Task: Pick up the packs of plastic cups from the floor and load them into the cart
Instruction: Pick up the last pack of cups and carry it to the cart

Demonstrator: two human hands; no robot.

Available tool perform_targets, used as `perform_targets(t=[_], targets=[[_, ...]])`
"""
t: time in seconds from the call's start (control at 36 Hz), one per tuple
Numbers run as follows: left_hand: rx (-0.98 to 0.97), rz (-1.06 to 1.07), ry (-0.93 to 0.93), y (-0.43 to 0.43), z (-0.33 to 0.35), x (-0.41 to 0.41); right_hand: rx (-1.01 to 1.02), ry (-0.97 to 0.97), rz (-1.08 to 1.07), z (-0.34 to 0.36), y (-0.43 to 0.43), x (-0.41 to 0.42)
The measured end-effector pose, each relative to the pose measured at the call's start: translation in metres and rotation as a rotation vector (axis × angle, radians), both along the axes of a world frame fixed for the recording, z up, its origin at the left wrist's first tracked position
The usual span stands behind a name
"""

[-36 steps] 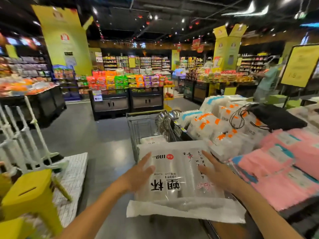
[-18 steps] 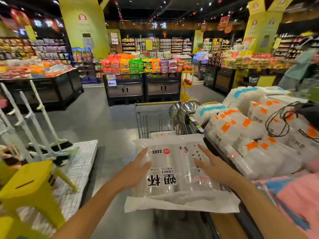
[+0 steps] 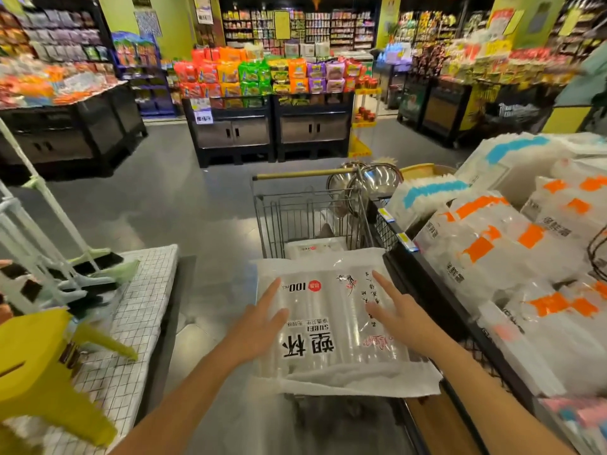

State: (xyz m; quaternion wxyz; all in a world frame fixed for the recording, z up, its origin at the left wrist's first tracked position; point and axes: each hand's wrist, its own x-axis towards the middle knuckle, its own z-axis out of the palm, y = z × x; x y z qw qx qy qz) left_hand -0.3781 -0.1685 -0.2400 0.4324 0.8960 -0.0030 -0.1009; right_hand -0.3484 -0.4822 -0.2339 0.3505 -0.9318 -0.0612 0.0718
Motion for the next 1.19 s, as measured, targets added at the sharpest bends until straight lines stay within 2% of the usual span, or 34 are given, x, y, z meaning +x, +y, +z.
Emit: perform_targets(t=[0.17, 0.28, 0.47, 0.75, 0.86, 1.19], targets=[[-0.067, 0.013, 0.067, -0.021, -0.031, 0.054, 0.045, 0.018, 0.002, -0.038, -0.008, 0.063], [-0.041, 0.058, 0.096, -0.035, -0.061, 0.094, 0.041, -0.018, 0.051, -0.070, -0.016, 0.111], [-0.071, 0.144, 0.166, -0.048, -0.123, 0.138, 0.026, 0.076, 0.092, -0.122, -0.016, 0.169], [-0.058, 0.123, 0.317, -0.054, -0.198, 0.169, 0.019, 0.189, 0.030, -0.209, -0.018, 0.180], [-0.007, 0.023, 0.402, -0.050, -0.224, 0.174, 0.021, 0.279, -0.011, -0.232, -0.016, 0.171], [-0.001, -0.008, 0.496, -0.048, -0.253, 0.197, 0.003, 0.329, -0.053, -0.258, -0.012, 0.186]])
